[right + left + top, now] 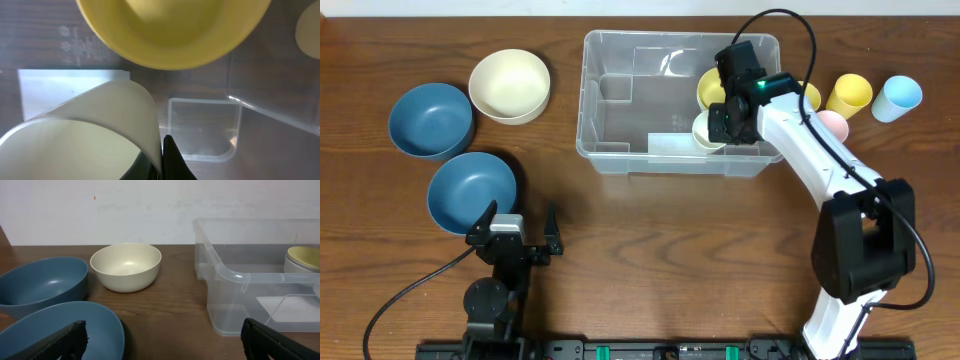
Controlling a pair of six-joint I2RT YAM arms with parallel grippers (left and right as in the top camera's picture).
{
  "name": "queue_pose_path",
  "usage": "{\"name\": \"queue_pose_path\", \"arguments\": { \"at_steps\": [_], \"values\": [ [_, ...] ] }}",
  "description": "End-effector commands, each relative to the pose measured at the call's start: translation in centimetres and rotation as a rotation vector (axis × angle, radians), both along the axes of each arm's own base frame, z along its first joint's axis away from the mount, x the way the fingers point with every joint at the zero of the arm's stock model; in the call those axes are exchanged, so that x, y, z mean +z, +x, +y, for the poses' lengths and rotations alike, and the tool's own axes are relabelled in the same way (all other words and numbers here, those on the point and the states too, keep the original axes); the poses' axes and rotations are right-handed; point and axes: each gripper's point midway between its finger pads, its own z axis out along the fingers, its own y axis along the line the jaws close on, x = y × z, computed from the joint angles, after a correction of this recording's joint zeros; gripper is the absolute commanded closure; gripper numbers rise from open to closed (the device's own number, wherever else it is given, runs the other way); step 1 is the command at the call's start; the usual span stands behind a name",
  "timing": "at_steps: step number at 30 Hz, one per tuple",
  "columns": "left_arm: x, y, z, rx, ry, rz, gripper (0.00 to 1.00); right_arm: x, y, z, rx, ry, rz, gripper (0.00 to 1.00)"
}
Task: Pack container
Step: 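Carry the white cup into the container and release it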
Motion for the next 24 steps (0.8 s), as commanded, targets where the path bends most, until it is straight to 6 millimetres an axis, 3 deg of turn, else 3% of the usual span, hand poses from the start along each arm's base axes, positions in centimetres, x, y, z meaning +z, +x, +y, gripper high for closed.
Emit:
{"name": "queue_pose_path", "arguments": {
  "at_steps": [1,8,12,13,19,24],
  "values": [
    [-1.7,-0.1,0.3,0.015,0.019,0.049,0.02,-0.8,0.0,-0.7,-0.005,-0.042,0.014,0.99],
    [-1.7,-0.1,0.3,0.014,0.019,0.049,0.02,-1.1,-0.4,-0.8,0.002,-0.053,0.034,0.96],
    [-1.7,-0.1,0.3,0.014,0.019,0.049,0.02,-1.1,-0.7,-0.5,0.036,-0.046,0.048,0.6],
    [-1.7,-0.1,0.3,0.015,0.019,0.049,0.02,-1.1,-0.8,-0.3,0.051,-0.035,0.052,0.56],
    [-1.7,-0.1,0.3,0.015,0.019,0.049,0.02,0.1,-0.6,1.7,0.124,0.059,0.054,0.53],
    [-1.7,-0.1,0.3,0.014,0.019,0.049,0.02,4.6,0.4,3.5,0.167,0.143,-0.002,0.53]
  ]
}}
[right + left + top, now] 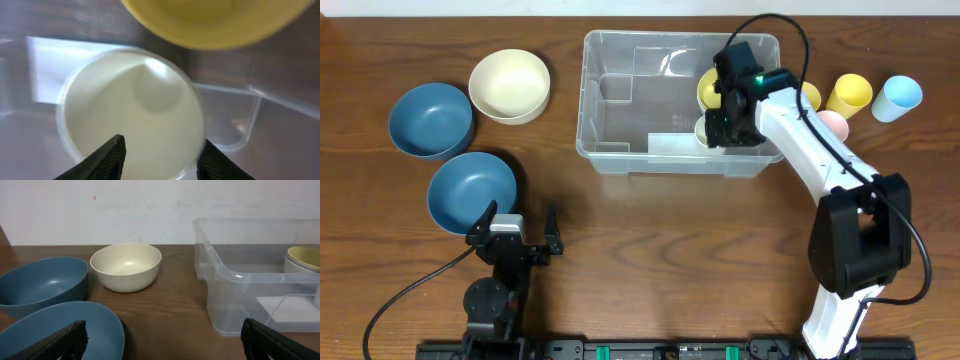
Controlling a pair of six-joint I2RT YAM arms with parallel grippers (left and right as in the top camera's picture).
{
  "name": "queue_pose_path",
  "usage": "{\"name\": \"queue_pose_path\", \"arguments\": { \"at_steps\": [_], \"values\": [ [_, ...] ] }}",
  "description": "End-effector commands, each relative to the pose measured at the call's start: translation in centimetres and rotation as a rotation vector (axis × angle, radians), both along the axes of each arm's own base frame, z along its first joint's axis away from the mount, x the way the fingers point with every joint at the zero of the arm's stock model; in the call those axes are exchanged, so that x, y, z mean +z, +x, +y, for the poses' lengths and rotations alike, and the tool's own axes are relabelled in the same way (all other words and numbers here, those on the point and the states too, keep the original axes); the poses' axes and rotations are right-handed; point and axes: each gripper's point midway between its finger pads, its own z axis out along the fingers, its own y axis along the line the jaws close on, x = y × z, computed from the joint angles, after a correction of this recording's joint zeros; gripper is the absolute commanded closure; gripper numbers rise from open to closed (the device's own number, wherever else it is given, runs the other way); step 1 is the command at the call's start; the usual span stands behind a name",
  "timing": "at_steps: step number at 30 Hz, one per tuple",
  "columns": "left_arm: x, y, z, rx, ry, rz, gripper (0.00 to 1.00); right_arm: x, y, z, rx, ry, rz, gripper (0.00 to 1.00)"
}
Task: Pack container
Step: 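Carry the white cup into the container and release it, then move the right gripper to the pink cup and grasp its rim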
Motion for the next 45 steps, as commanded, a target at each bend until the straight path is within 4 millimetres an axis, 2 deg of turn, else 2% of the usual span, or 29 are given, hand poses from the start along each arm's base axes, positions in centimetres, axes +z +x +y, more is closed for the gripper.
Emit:
{"name": "queue_pose_path", "arguments": {
  "at_steps": [1,4,7,9,11,13,17,20,23,28,33,39,43,45],
  "values": [
    [-1.7,-0.1,0.3,0.015,0.019,0.049,0.02,5.0,1.6,2.1,0.053,0.11,-0.091,0.52],
    [-1.7,-0.1,0.3,0.015,0.019,0.049,0.02,9.4,2.3,1.9,0.043,0.164,-0.154,0.5],
    [-1.7,-0.1,0.3,0.014,0.019,0.049,0.02,12.5,2.4,-0.1,-0.002,0.167,-0.19,0.48],
    [-1.7,-0.1,0.3,0.015,0.019,0.049,0.02,13.6,2.3,-2.5,-0.058,0.145,-0.19,0.48],
    [-1.7,-0.1,0.3,0.015,0.019,0.049,0.02,13.4,1.9,-5.4,-0.143,0.11,-0.158,0.48],
    [-1.7,-0.1,0.3,0.015,0.019,0.049,0.02,12.5,1.0,-9.0,-0.259,0.06,-0.1,0.48],
    [-1.7,-0.1,0.3,0.015,0.019,0.049,0.02,10.5,-0.4,-14.4,-0.43,0.054,-0.005,0.48],
    [-1.7,-0.1,0.3,0.015,0.019,0.049,0.02,8.7,-1.0,-17.7,-0.52,0.057,0.032,0.49],
    [-1.7,-0.1,0.3,0.015,0.019,0.049,0.02,6.6,-1.1,-20.1,-0.579,0.056,0.038,0.5],
    [-1.7,-0.1,0.3,0.015,0.019,0.049,0.02,3.6,-0.5,-22.8,-0.629,0.05,-0.001,0.51],
    [-1.7,-0.1,0.3,0.015,0.019,0.049,0.02,1.4,0.0,-24.7,-0.671,0.035,-0.048,0.52],
    [-1.7,-0.1,0.3,0.015,0.019,0.049,0.02,-1.5,0.2,-25.5,-0.687,0.008,-0.065,0.54],
    [-1.7,-0.1,0.3,0.015,0.019,0.049,0.02,-3.3,0.1,-25.4,-0.694,0.009,-0.051,0.62],
    [-1.7,-0.1,0.3,0.015,0.019,0.049,0.02,-3.7,0.0,-25.4,-0.701,0.01,-0.044,0.74]
  ]
}}
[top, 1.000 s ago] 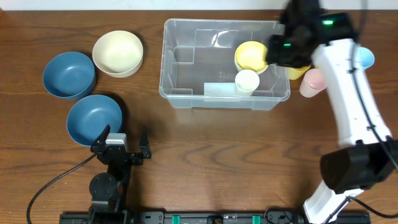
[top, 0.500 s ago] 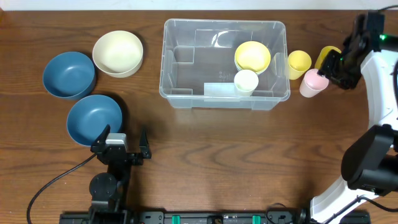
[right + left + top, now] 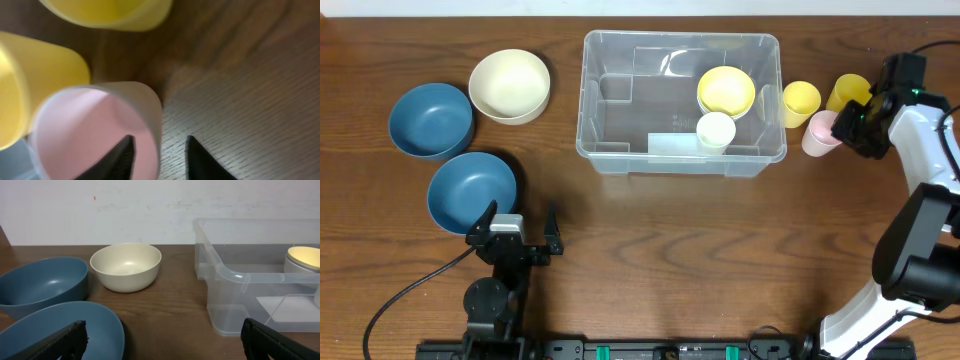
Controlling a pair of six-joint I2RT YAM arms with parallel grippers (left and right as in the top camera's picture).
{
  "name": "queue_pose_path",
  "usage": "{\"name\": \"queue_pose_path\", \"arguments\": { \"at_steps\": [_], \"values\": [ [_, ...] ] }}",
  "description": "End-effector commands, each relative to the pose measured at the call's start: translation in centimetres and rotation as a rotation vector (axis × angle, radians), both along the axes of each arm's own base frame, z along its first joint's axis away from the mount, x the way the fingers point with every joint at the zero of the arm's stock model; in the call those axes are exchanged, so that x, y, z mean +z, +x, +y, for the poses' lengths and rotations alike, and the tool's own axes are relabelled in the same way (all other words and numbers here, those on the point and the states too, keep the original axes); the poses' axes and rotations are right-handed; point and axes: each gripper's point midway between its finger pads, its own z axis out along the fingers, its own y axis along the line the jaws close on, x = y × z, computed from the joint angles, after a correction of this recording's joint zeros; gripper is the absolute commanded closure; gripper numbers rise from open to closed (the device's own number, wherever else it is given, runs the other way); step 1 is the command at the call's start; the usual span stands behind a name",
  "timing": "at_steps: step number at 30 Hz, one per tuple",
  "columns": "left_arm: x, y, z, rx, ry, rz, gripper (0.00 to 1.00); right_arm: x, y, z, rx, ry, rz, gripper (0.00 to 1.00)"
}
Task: Pack container
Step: 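Move the right gripper to the pink cup and grasp its rim, then lower the pink cup into the white cup and release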
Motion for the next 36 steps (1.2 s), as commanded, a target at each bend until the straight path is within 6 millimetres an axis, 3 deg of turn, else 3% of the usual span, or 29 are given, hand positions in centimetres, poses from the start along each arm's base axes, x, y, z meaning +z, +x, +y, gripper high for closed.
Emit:
{"name": "queue_pose_path", "arguments": {
  "at_steps": [1,9,14,18,23,28,32,36],
  "values": [
    [-1.7,-0.1,0.3,0.015,0.019,0.049,0.02,-1.1,-0.5,-0.5,-0.032,-0.004,0.028,0.78],
    [-1.7,-0.1,0.3,0.015,0.019,0.049,0.02,-1.2,-0.9,-0.4,-0.031,0.001,0.046,0.98],
    [-1.7,-0.1,0.3,0.015,0.019,0.049,0.02,-0.9,-1.7,-0.2,-0.043,0.01,0.072,0.99],
    [-1.7,-0.1,0.3,0.015,0.019,0.049,0.02,1.0,-2.2,-0.1,-0.06,0.012,0.052,0.99],
    [-1.7,-0.1,0.3,0.014,0.019,0.049,0.02,5.8,-3.1,0.3,-0.065,0.0,-0.032,0.99],
    [-1.7,-0.1,0.3,0.015,0.019,0.049,0.02,12.4,-3.9,1.7,0.003,-0.013,-0.199,0.99],
    [-1.7,-0.1,0.3,0.015,0.019,0.049,0.02,17.5,-4.1,5.1,0.138,-0.006,-0.364,0.99],
    [-1.7,-0.1,0.3,0.015,0.019,0.049,0.02,21.2,-4.0,10.5,0.3,0.0,-0.494,0.99]
  ]
}}
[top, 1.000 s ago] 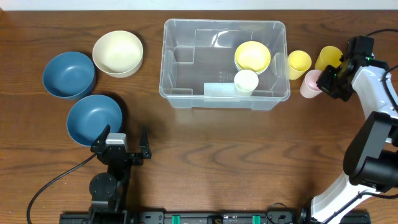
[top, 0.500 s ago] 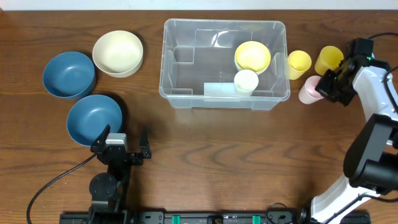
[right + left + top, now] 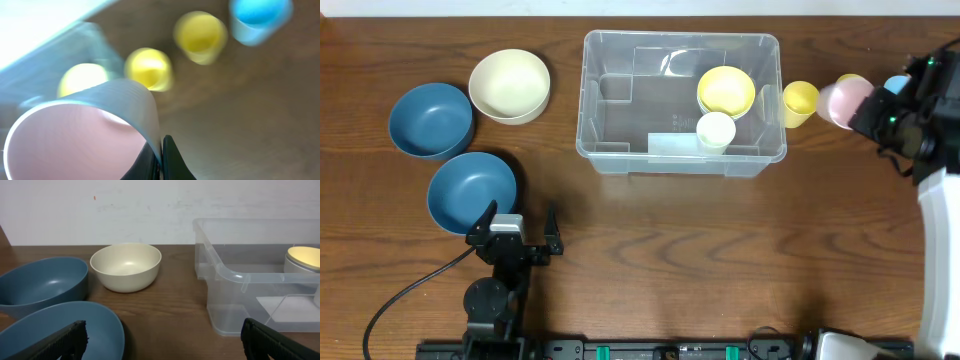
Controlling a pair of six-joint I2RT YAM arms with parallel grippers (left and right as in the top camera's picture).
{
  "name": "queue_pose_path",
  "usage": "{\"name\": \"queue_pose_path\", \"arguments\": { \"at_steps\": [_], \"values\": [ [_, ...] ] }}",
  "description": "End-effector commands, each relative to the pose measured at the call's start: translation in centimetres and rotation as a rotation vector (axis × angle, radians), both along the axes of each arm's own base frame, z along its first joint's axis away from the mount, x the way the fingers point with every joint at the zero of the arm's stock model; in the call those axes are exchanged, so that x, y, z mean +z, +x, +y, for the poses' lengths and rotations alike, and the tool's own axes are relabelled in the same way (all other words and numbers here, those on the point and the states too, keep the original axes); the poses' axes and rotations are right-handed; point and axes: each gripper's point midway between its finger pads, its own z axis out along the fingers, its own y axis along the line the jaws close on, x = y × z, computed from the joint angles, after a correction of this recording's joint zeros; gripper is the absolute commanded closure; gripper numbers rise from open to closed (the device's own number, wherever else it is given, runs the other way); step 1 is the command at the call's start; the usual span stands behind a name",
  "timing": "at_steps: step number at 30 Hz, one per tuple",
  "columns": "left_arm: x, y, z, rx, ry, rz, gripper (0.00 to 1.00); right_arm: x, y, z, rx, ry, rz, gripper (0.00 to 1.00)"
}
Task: Pack container
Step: 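Lower the pink cup into the white cup and release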
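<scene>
The clear plastic container (image 3: 680, 100) holds a yellow bowl (image 3: 725, 90) and a cream cup (image 3: 716, 130). My right gripper (image 3: 876, 113) is shut on the rim of a pink cup (image 3: 843, 102), held above the table to the right of the container. In the right wrist view the fingers (image 3: 161, 156) pinch the pink cup (image 3: 85, 142) wall. Below it stand two yellow cups (image 3: 148, 69) (image 3: 200, 32) and a blue cup (image 3: 257, 17). My left gripper (image 3: 512, 238) rests open near the front edge, with nothing between its fingers.
A cream bowl (image 3: 510, 85) and two blue bowls (image 3: 430, 120) (image 3: 472, 190) sit left of the container. In the left wrist view the cream bowl (image 3: 126, 266) stands ahead and the container wall (image 3: 235, 277) to the right. One yellow cup (image 3: 801, 103) stands against the container's right side.
My right gripper stood open astride the pink cup's rim on the table. Now it is shut on that rim and the cup is up off the table, farther back and right. The left arm has not moved.
My right gripper held the cream cup inside the container beside the yellow bowl. Then it was open above that cup, which stayed in the container. Later it was outside, open around the pink cup's rim. Now it holds the pink cup in the air.
</scene>
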Motion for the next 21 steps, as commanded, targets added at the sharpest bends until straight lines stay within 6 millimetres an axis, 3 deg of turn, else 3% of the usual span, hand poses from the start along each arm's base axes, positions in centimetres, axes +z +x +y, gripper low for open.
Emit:
{"name": "queue_pose_path", "arguments": {
  "at_steps": [1,6,10,21],
  "values": [
    [-1.7,-0.1,0.3,0.015,0.019,0.049,0.02,2.2,0.2,5.4,0.183,0.001,-0.08,0.99],
    [-1.7,-0.1,0.3,0.015,0.019,0.048,0.02,1.6,0.7,11.3,0.314,-0.025,-0.079,0.99],
    [-1.7,-0.1,0.3,0.014,0.019,0.049,0.02,-0.5,1.2,13.8,0.341,-0.057,-0.027,0.99],
    [-1.7,-0.1,0.3,0.015,0.019,0.048,0.02,-8.9,3.2,15.7,0.366,-0.075,0.179,0.99]
  ]
}}
